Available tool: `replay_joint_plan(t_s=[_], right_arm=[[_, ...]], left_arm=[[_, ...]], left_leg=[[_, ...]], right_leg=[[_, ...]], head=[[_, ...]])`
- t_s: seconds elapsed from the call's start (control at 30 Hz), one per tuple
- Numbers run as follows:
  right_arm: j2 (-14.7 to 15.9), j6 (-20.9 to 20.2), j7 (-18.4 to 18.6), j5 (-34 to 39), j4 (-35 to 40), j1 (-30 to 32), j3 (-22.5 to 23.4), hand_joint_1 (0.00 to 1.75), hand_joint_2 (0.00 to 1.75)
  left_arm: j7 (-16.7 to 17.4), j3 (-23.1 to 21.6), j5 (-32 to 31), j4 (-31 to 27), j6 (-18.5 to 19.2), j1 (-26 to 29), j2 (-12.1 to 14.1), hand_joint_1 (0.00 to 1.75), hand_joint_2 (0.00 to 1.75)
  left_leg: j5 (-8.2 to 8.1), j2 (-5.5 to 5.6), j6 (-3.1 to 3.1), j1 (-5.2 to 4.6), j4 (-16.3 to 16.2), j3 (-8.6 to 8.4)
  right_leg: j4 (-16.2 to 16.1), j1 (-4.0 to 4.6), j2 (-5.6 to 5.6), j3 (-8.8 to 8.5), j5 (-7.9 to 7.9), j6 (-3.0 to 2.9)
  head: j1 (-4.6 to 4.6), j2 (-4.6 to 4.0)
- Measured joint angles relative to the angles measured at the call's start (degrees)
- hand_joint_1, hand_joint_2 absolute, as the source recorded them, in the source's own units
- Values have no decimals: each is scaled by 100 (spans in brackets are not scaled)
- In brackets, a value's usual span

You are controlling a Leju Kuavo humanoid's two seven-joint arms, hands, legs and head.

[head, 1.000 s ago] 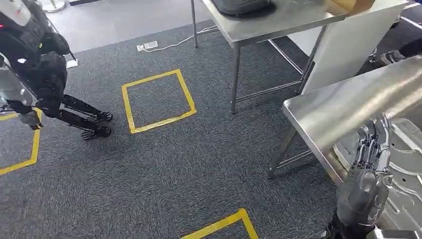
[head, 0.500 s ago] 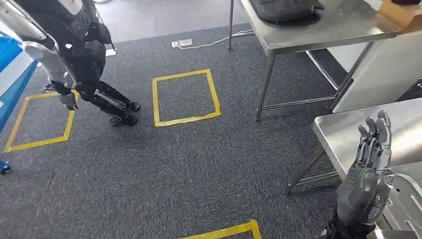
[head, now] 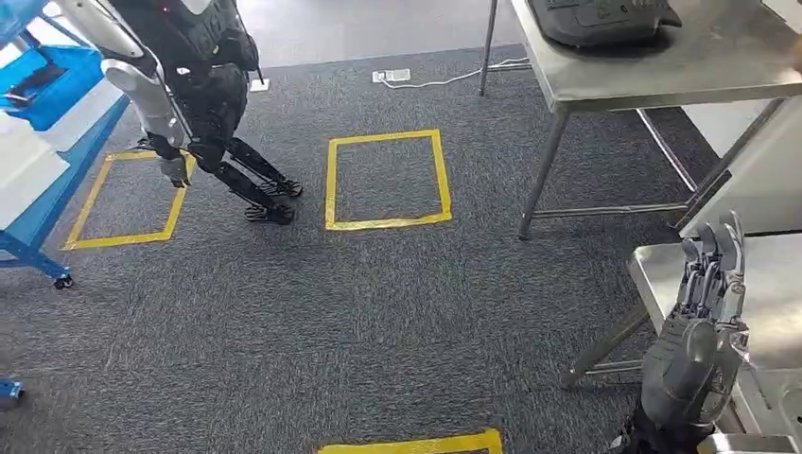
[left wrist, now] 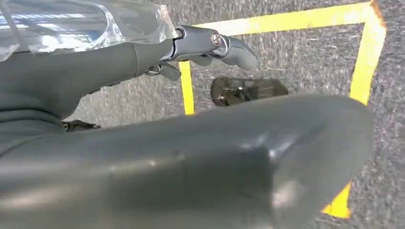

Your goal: Take the parts from the cabinet and place them on the table.

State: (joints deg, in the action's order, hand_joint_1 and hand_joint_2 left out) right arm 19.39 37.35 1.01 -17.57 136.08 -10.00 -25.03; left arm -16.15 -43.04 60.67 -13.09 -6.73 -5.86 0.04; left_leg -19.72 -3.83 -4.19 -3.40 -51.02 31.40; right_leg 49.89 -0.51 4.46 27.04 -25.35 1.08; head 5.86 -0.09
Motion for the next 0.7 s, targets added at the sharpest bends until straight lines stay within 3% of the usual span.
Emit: replay_joint_plan(t_s=[0.1, 0.13, 0.17, 0.2, 0.23, 0.3, 0.33, 0.37, 0.43, 0.47, 0.5, 0.53, 0.57, 0.63, 0.67, 0.7], right_arm=[[2, 4, 0, 11, -2, 8, 0, 0, 0], [0, 4, -9, 7, -2, 6, 0, 0, 0], [4, 4, -9, 9, 0, 1, 7, 0, 0], [2, 4, -6, 11, -2, -1, 9, 0, 0], [9, 4, -20, 7, -2, 2, 7, 0, 0], [20, 4, -9, 15, -9, 31, 7, 0, 0], [20, 4, -13, 11, -15, 32, 7, 0, 0], [20, 4, -13, 13, -20, 31, 7, 0, 0], [20, 4, -15, 11, -20, 30, 7, 0, 0], [22, 4, -15, 11, -20, 25, 7, 0, 0], [20, 0, -15, 11, -20, 25, 7, 0, 0], [20, -13, -17, 11, -22, 15, 7, 0, 0], [20, -15, -13, 15, -22, 14, 7, 0, 0], [15, -22, -20, 11, -22, -14, 4, 0, 0], [15, -31, -22, 11, -24, -24, 4, 0, 0], [15, -31, -22, 13, -24, -24, 4, 0, 0]], left_arm=[[-18, -7, 2, 2, 0, -26, 33, 0, 0], [-22, -13, 2, 2, -2, -18, 33, 0, 0], [-22, -18, 4, 0, -2, 2, 26, 0, 0], [-33, -26, 2, 2, 2, 12, 20, 0, 0], [-31, -31, 2, 2, 0, 4, 20, 0, 0], [-31, -33, 11, 2, 2, -17, 18, 0, 0], [-31, -35, 11, 0, 2, -18, 16, 0, 0], [-31, -39, 20, 0, 2, -12, 11, 0, 0], [-31, -39, 22, 2, 2, -2, 9, 0, 0], [-33, -42, 22, 2, 2, -2, 11, 0, 0], [-42, -42, 24, 2, 2, -3, 16, 0, 0], [-55, -42, 31, 2, 4, -20, 24, 0, 0], [-72, -42, 35, 2, 7, -13, 24, 0, 0], [-72, -42, 37, 2, 9, 30, 24, 0, 0], [-72, -42, 37, 4, 9, 45, 31, 0, 0], [-74, -46, 35, 4, 11, 35, 18, 0, 0]], left_leg=[[-48, 69, -95, -21, 113, -10], [-34, 141, -119, -16, 204, -45], [-19, 208, -112, 121, 396, -210], [-11, 295, -103, 111, 406, -236], [-16, 344, -123, 129, 388, -241], [-19, 506, -121, 137, 384, -254], [-23, 576, -117, 144, 373, -256], [-28, 658, -110, 156, 368, -272], [-70, 825, -49, 212, 322, -308], [-102, 905, -2, 245, 270, -310], [-140, 966, 55, 204, 222, -272], [-161, 1031, 60, 228, 141, -226], [-129, 1040, 86, 224, 136, -206], [-103, 1127, 116, 229, 157, -142], [-164, 1017, 140, 249, 82, -132], [-328, 728, 184, 224, -165, -20]], right_leg=[[-14, 40, 179, 3, -31, 62], [-31, 54, 242, -19, -40, 74], [10, 57, 156, -10, -141, 88], [245, 51, -168, 64, -265, 105], [744, 36, -354, 296, -499, 123], [1811, 12, -451, 890, -871, 175], [2104, -7, -450, 1087, -919, 193], [2073, -27, -450, 1125, -796, 216], [1183, -83, -474, 751, -223, 286], [607, -144, -590, 477, 56, 351], [230, -236, -898, 306, 127, 434], [181, -229, -936, 290, 127, 333], [180, -221, -839, 305, 149, 263], [204, -179, -709, 318, 150, 190], [190, -184, -624, 309, 153, 158], [185, -172, -575, 303, 148, 111]], head=[[0, 0], [0, 0], [2, 0], [-4, 0], [-4, 0], [-4, 0], [-4, 0], [-2, 0], [-2, 0], [2, 0], [5, 0], [5, 0], [5, 0], [9, 0], [9, 0], [16, 0]])
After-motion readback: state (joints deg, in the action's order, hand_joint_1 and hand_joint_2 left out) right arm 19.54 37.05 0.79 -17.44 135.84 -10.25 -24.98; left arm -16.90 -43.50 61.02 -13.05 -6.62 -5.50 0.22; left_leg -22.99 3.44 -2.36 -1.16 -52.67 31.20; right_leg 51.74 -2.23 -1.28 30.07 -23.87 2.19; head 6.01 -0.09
